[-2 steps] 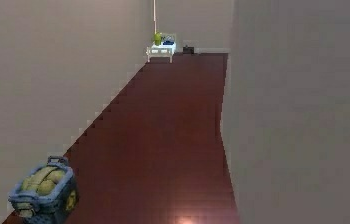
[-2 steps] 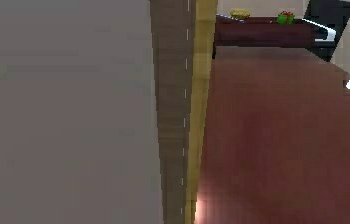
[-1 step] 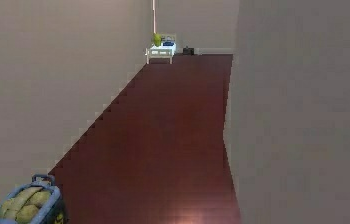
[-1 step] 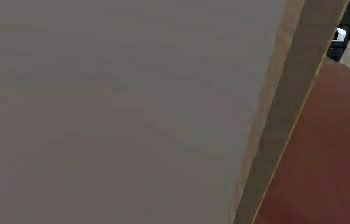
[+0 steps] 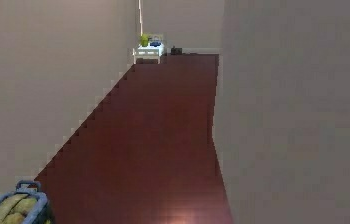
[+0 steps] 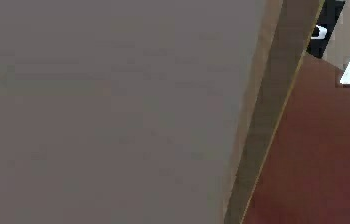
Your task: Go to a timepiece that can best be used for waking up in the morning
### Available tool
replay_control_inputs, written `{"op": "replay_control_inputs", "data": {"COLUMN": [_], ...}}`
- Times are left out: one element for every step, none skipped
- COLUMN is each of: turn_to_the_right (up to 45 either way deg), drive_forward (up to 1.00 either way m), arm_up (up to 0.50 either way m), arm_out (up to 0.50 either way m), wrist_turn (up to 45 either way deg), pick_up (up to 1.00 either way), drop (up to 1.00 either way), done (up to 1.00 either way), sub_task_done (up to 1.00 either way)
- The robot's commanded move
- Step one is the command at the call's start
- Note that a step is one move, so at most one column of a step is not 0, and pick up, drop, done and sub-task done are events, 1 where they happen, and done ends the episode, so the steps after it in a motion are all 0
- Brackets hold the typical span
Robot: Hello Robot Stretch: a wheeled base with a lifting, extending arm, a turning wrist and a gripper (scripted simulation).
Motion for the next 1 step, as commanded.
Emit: {"op": "replay_control_inputs", "data": {"turn_to_the_right": [0.0], "drive_forward": [1.00], "arm_up": [0.00], "arm_out": [0.00], "wrist_turn": [0.0], "pick_up": [0.00], "drop": [0.00], "done": [0.00], "sub_task_done": [0.00]}}
